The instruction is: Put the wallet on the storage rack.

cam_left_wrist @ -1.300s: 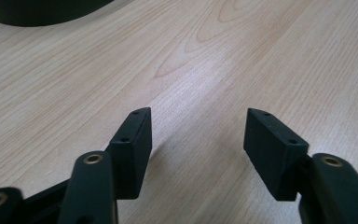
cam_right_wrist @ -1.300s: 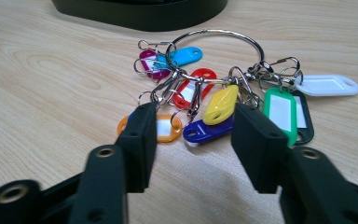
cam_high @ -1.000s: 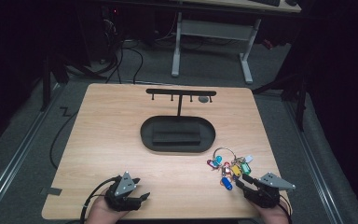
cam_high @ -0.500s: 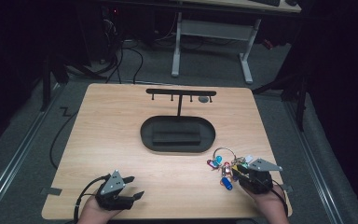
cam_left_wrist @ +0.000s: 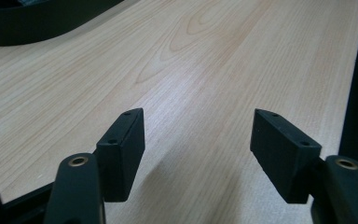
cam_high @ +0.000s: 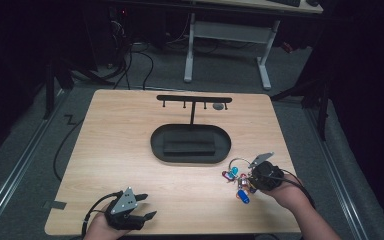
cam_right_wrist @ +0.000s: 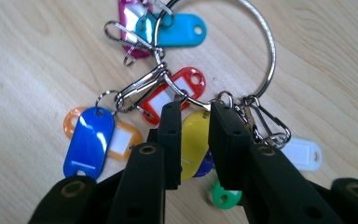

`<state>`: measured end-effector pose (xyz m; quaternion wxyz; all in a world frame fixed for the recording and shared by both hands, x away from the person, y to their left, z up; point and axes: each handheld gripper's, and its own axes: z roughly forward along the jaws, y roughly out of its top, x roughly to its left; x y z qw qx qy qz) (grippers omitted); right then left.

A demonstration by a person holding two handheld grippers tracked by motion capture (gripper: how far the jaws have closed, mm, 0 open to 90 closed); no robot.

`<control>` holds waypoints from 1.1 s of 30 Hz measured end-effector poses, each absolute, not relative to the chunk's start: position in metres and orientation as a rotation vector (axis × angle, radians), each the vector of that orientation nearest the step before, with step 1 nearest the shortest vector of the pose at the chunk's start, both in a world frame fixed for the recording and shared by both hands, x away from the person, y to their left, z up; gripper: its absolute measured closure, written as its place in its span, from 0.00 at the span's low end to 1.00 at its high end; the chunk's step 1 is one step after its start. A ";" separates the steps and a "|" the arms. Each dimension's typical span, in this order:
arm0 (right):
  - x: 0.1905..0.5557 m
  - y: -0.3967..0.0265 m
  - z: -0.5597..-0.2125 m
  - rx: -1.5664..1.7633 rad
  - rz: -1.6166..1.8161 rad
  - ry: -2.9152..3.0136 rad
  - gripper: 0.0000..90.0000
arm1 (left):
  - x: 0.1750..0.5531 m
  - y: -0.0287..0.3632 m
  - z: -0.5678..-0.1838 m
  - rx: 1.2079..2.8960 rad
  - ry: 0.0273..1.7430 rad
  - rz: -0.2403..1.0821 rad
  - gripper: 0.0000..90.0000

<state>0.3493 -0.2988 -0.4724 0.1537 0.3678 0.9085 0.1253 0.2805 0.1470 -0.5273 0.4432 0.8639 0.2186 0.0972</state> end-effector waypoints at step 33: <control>0.388 -0.252 -0.483 0.606 -0.116 2.828 0.72 | 0.273 0.145 -0.528 2.165 0.435 0.210 0.42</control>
